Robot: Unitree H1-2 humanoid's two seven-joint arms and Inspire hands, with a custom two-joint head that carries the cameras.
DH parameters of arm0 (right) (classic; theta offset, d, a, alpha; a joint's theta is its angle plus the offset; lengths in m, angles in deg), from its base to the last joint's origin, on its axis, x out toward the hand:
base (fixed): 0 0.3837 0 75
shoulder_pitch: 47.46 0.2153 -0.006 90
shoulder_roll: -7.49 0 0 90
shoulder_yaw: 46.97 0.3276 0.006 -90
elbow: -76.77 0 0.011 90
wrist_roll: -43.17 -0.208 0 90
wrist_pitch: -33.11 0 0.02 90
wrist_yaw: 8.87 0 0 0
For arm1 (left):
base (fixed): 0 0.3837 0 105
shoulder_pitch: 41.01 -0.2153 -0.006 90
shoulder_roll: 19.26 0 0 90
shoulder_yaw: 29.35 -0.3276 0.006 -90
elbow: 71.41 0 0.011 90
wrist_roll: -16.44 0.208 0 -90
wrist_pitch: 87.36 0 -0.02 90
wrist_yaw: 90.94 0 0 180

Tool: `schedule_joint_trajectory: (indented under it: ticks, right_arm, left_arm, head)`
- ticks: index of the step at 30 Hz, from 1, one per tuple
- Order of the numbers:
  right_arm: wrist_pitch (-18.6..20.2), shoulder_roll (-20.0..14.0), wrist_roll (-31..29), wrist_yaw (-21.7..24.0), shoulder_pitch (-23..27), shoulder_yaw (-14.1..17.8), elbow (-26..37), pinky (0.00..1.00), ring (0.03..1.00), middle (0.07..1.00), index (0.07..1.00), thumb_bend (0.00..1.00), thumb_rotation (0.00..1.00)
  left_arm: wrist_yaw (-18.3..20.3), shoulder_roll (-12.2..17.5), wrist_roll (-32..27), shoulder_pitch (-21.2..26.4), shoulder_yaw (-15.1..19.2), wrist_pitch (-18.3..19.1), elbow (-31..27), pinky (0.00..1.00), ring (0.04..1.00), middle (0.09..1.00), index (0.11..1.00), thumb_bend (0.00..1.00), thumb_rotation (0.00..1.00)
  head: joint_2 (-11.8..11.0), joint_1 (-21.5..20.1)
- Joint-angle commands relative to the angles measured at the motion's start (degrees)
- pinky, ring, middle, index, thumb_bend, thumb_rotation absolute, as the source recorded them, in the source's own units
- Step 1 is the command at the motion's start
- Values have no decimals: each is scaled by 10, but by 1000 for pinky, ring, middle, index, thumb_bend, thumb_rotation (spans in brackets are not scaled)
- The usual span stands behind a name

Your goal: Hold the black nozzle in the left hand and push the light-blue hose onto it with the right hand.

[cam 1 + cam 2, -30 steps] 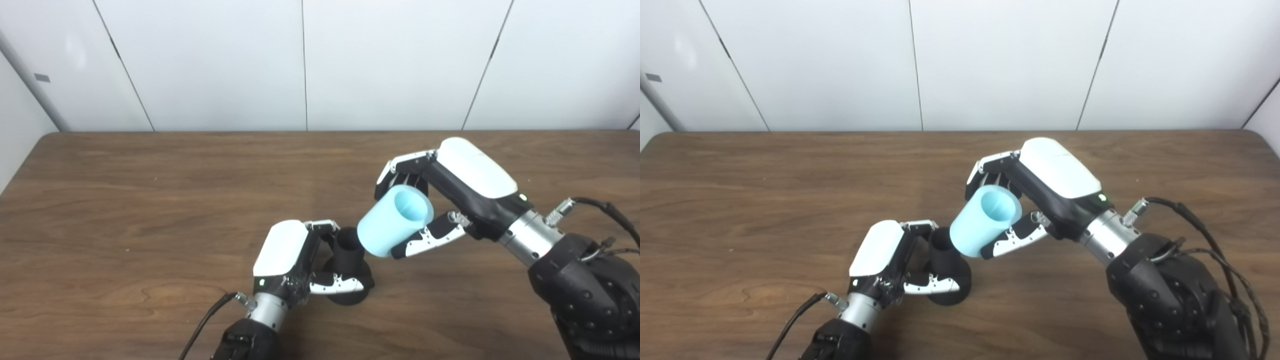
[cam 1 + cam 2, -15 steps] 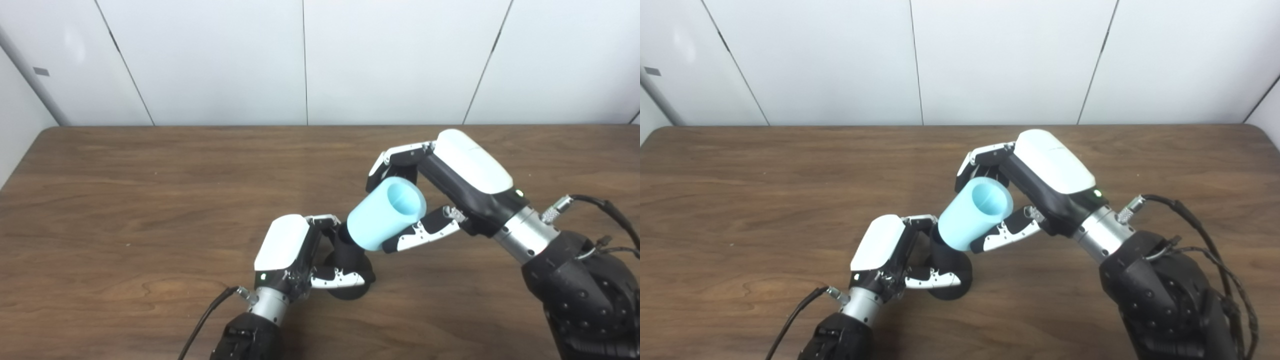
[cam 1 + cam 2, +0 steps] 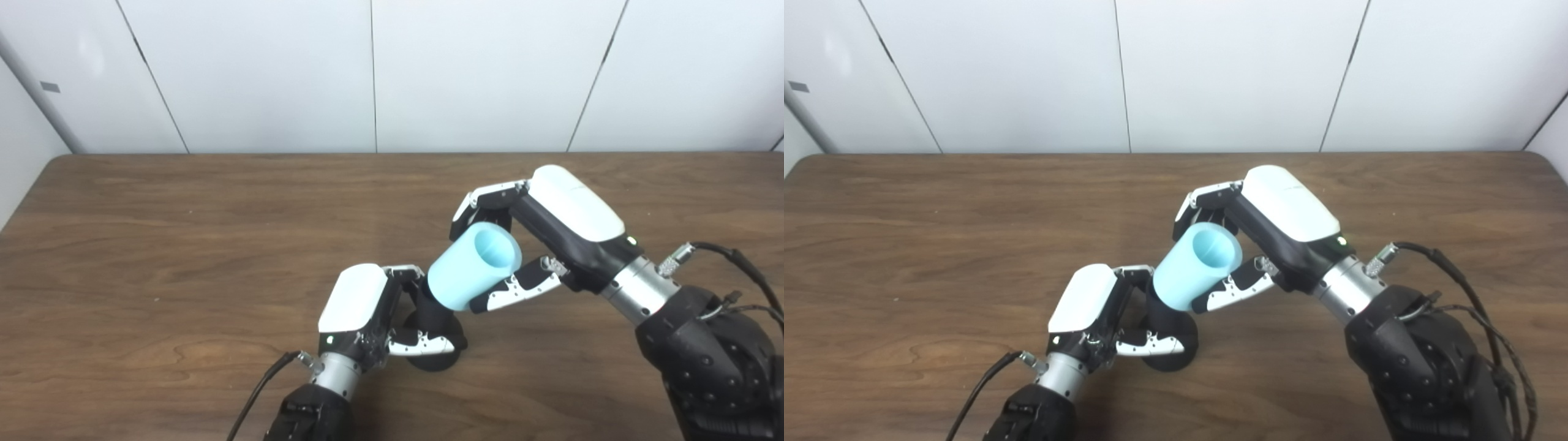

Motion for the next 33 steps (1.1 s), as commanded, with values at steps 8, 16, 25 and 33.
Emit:
schedule_joint_trajectory:
  ticks: [8,16,25,33]
  right_arm:
    - [-25,-3,-2,-17,10,10,-1,372,453,453,510,530,0]
    - [-30,3,-3,-17,10,4,-7,370,448,440,516,529,0]
    - [-57,5,-6,-24,8,-8,-16,326,408,440,518,529,1]
    - [-60,10,-6,-19,16,-18,-18,361,447,441,519,528,1]
  left_arm:
    - [15,-4,17,-3,-9,11,4,690,640,484,491,525,0]
    - [19,-7,20,-3,-14,15,4,687,637,473,498,524,0]
    - [20,-6,26,0,-20,16,7,674,629,478,495,525,0]
    - [15,-5,27,0,-23,12,15,674,627,481,493,525,0]
  head:
    - [1,3]
    - [2,6]
    - [4,8]
    - [5,9]
